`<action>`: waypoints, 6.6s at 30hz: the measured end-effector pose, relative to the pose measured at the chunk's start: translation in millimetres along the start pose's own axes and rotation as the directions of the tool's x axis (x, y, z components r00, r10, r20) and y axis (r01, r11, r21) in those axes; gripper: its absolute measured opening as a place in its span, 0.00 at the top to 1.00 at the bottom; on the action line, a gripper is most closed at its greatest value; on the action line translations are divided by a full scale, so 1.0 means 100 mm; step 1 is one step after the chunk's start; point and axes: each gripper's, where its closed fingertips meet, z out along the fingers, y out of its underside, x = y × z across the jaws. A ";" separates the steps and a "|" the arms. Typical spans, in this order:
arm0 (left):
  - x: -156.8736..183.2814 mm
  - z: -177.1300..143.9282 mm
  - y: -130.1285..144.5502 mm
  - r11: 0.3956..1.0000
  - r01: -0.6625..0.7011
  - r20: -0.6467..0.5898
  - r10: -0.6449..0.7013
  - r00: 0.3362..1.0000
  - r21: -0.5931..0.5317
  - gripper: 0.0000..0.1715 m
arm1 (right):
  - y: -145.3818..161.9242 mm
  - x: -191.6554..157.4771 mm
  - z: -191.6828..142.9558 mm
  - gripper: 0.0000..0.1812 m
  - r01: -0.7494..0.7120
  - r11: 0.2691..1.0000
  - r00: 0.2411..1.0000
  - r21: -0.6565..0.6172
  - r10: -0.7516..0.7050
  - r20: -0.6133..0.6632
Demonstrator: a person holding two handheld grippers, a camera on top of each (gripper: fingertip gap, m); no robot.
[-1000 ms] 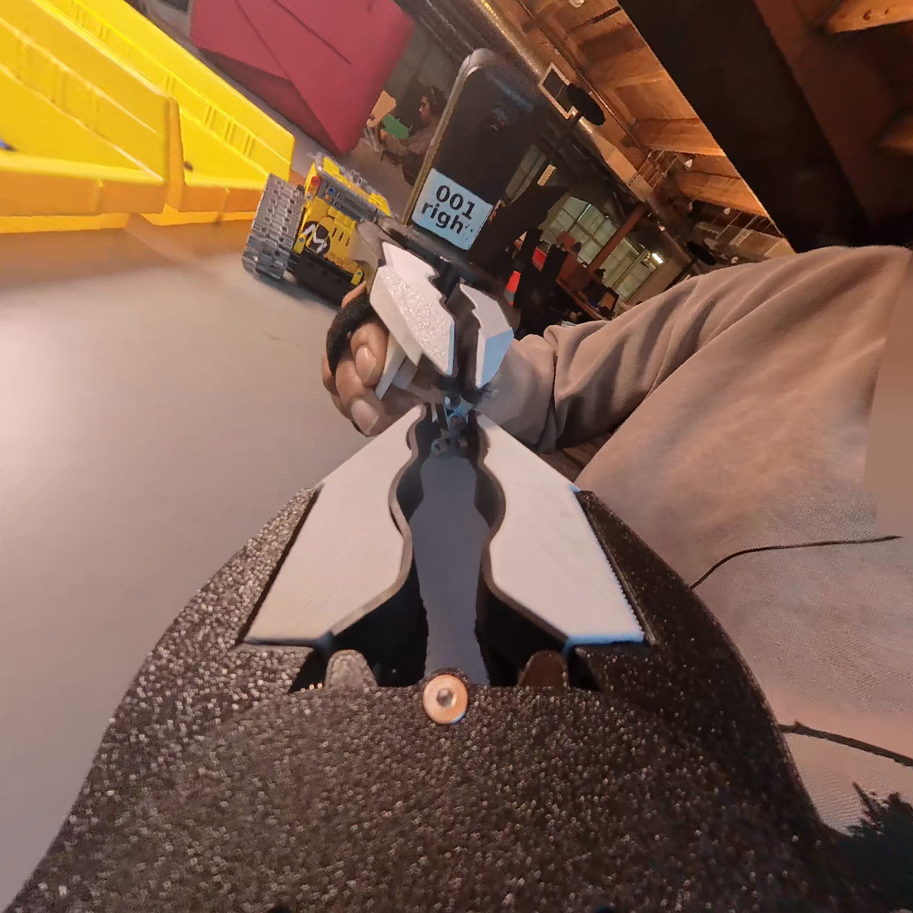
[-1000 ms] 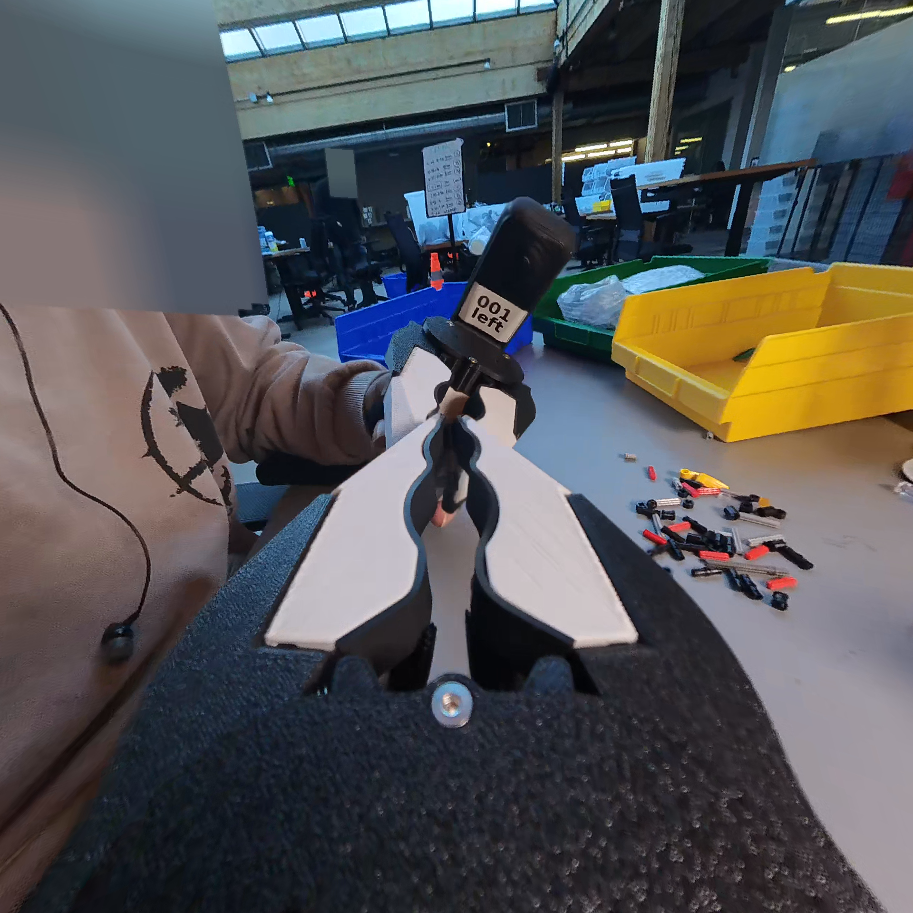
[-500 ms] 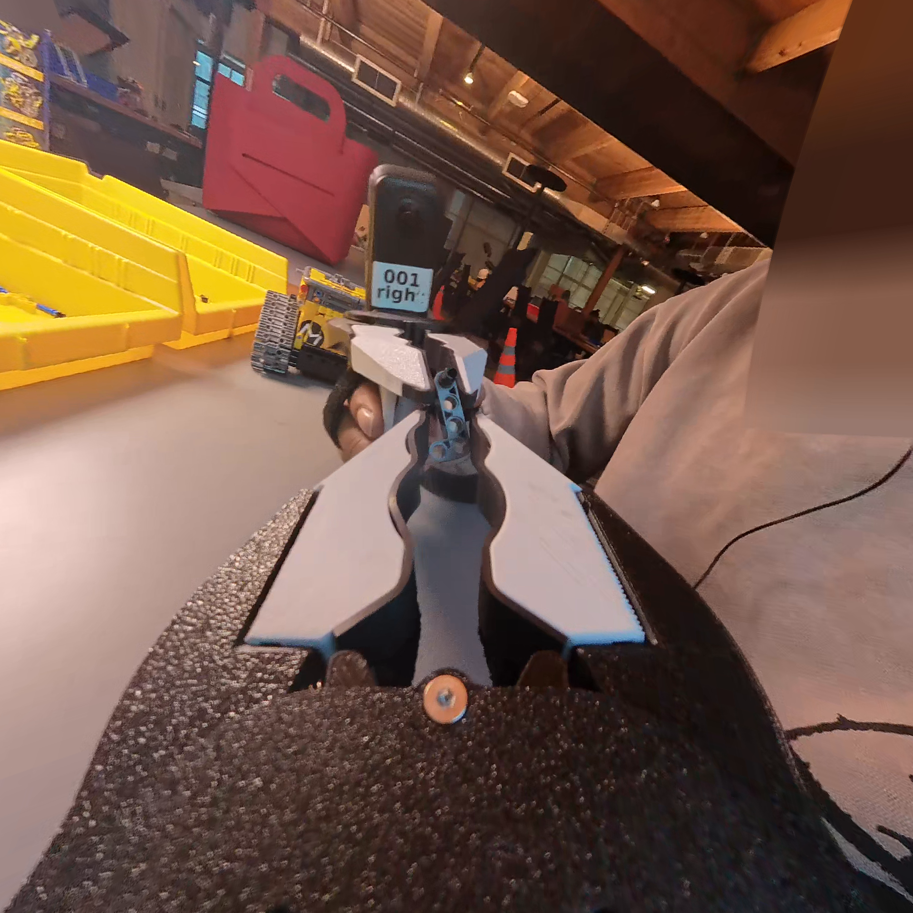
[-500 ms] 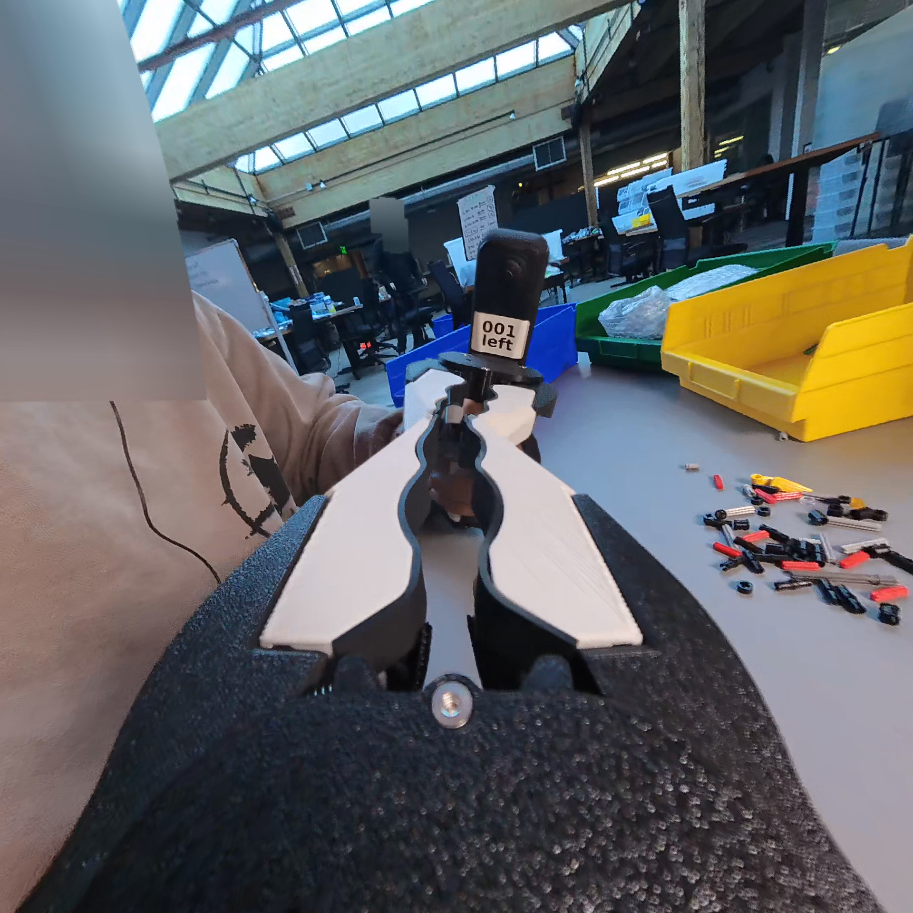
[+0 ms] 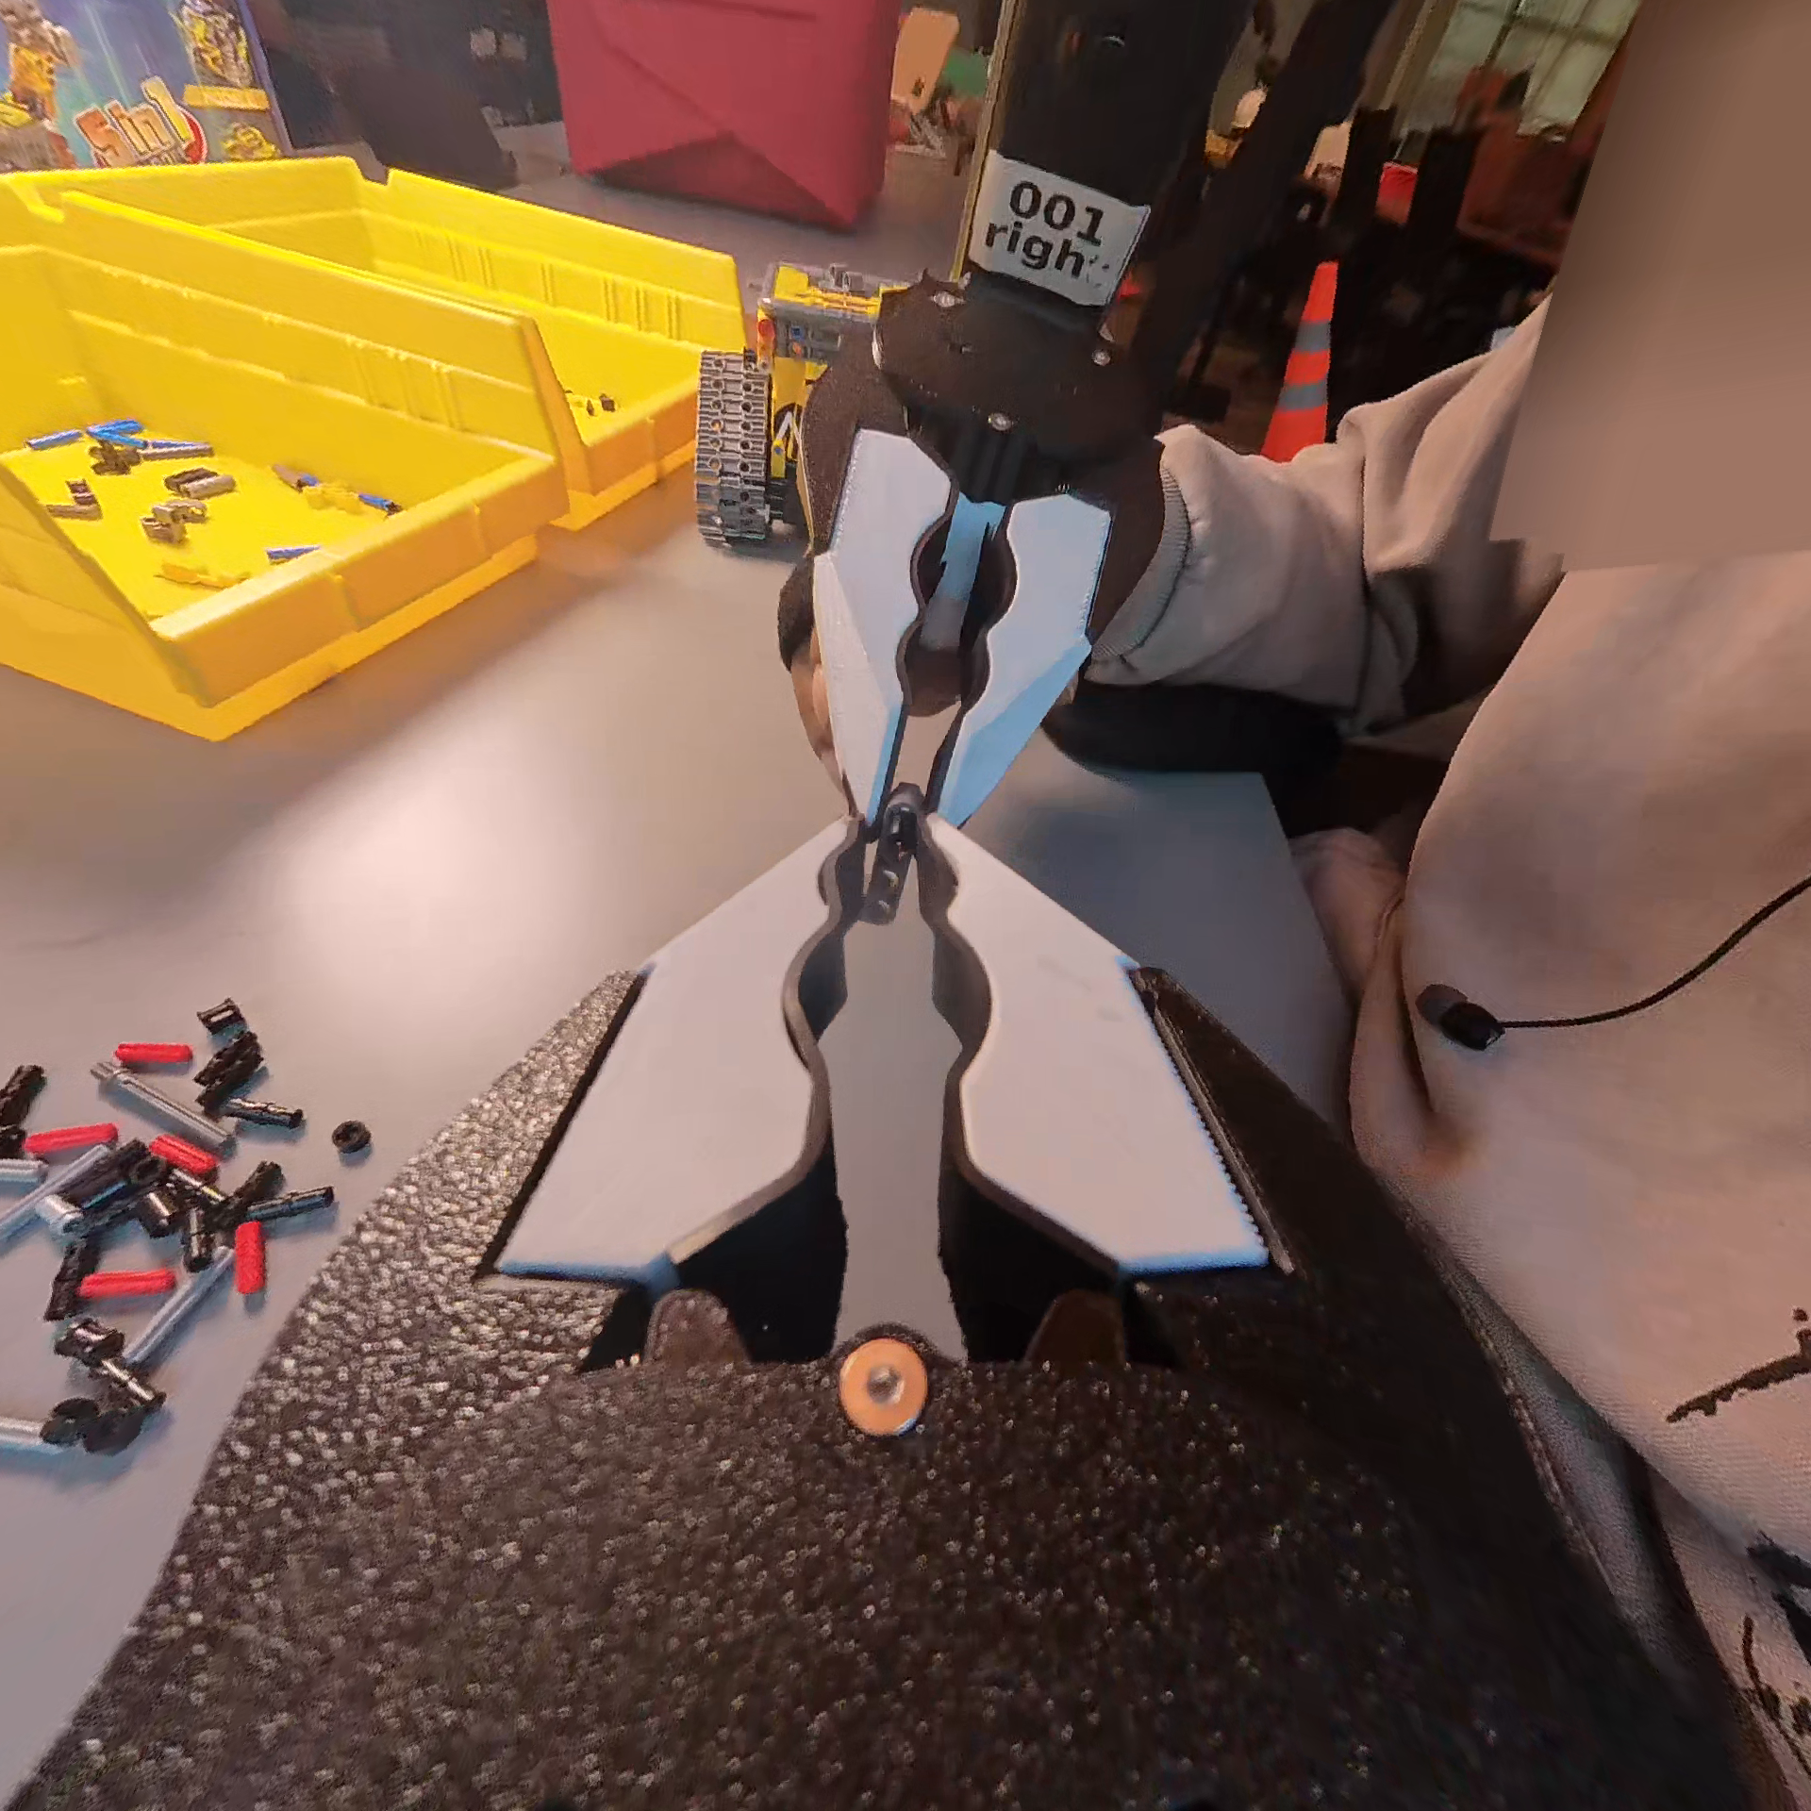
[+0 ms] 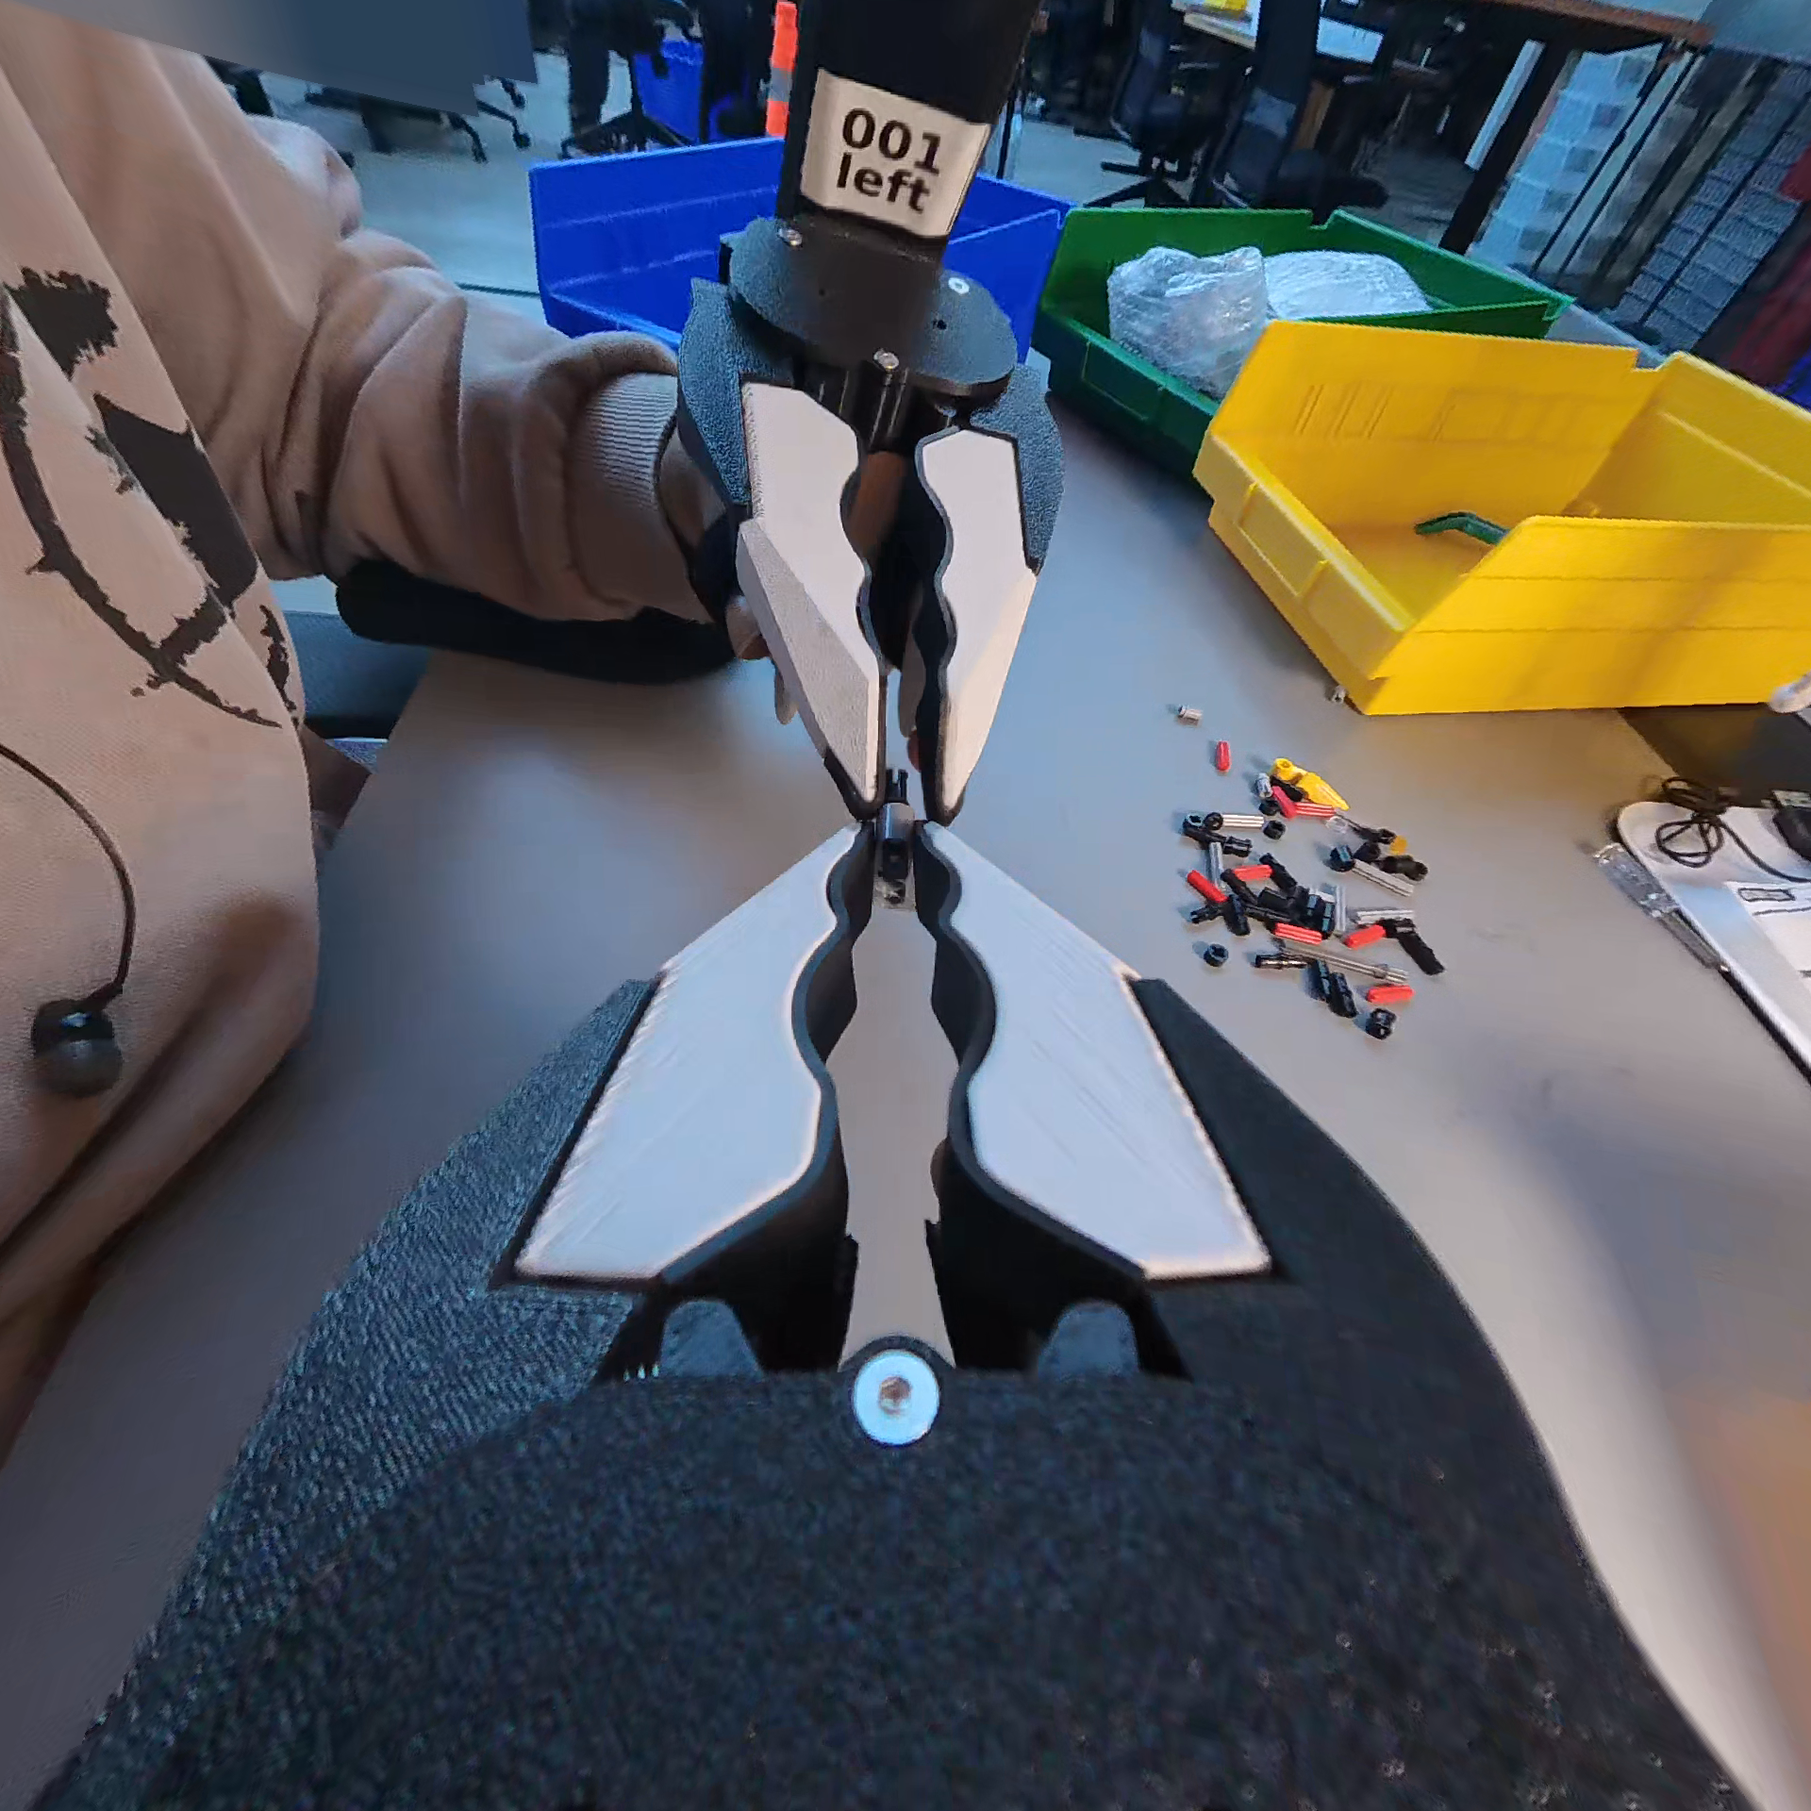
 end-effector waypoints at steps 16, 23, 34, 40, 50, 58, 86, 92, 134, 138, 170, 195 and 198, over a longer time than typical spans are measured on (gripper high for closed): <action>0.10 -0.02 -0.13 0.993 -0.044 -0.013 0.045 0.999 0.108 0.98 | -0.13 -0.04 -0.06 0.97 -0.062 0.990 0.996 0.128 0.054 0.064; 0.11 0.01 -0.02 0.999 -0.003 -0.048 0.005 0.999 0.054 0.96 | -0.02 -0.06 -0.03 0.97 -0.048 0.997 0.996 0.055 0.043 0.073; 0.04 0.01 0.04 1.000 0.025 -0.005 -0.025 1.000 -0.001 0.98 | 0.06 -0.04 0.02 0.97 -0.026 1.000 0.999 0.004 0.026 0.039; 0.06 -0.11 -0.24 0.983 0.106 -0.068 -0.096 0.993 0.149 0.98 | -0.28 0.02 -0.09 0.98 -0.196 0.952 0.977 0.236 0.170 0.128; 0.07 -0.16 -0.38 0.944 0.222 -0.163 -0.186 0.969 0.242 0.98 | -0.48 0.07 -0.18 0.98 -0.336 0.859 0.939 0.386 0.273 0.211; 0.08 -0.15 -0.40 0.920 0.281 -0.207 -0.229 0.951 0.274 0.98 | -0.52 0.09 -0.22 0.99 -0.366 0.830 0.929 0.420 0.297 0.223; 0.00 -0.02 -0.03 0.963 0.253 -0.135 -0.239 0.962 0.098 0.98 | -0.09 0.05 -0.05 0.96 -0.099 0.985 0.995 0.142 0.095 0.041; -0.11 0.02 0.19 0.993 0.111 0.000 -0.111 0.994 -0.030 0.98 | 0.21 0.08 0.03 0.96 -0.098 0.995 0.995 -0.015 0.098 0.028; -0.32 0.26 0.96 0.859 -0.047 0.044 0.080 0.996 -0.510 0.91 | 0.94 0.05 0.18 0.92 0.076 0.900 0.997 -0.429 -0.069 0.031; -0.29 0.25 0.98 0.829 -0.063 0.015 0.085 0.996 -0.556 0.91 | 0.92 0.05 0.16 0.97 0.079 0.900 0.997 -0.430 -0.068 0.041; -0.18 0.31 0.92 0.853 -0.084 -0.019 0.087 0.996 -0.515 0.96 | 0.92 -0.04 0.19 0.98 0.034 0.877 0.996 -0.480 0.011 0.091; -0.11 0.39 0.94 0.691 -0.117 -0.099 0.066 0.993 -0.713 0.96 | 0.92 -0.09 0.10 0.98 0.051 0.838 0.995 -0.543 0.001 0.096; -0.11 0.40 0.94 0.669 -0.107 -0.115 0.032 0.993 -0.735 0.96 | 0.92 -0.10 0.10 0.99 0.013 0.854 0.995 -0.520 0.038 0.088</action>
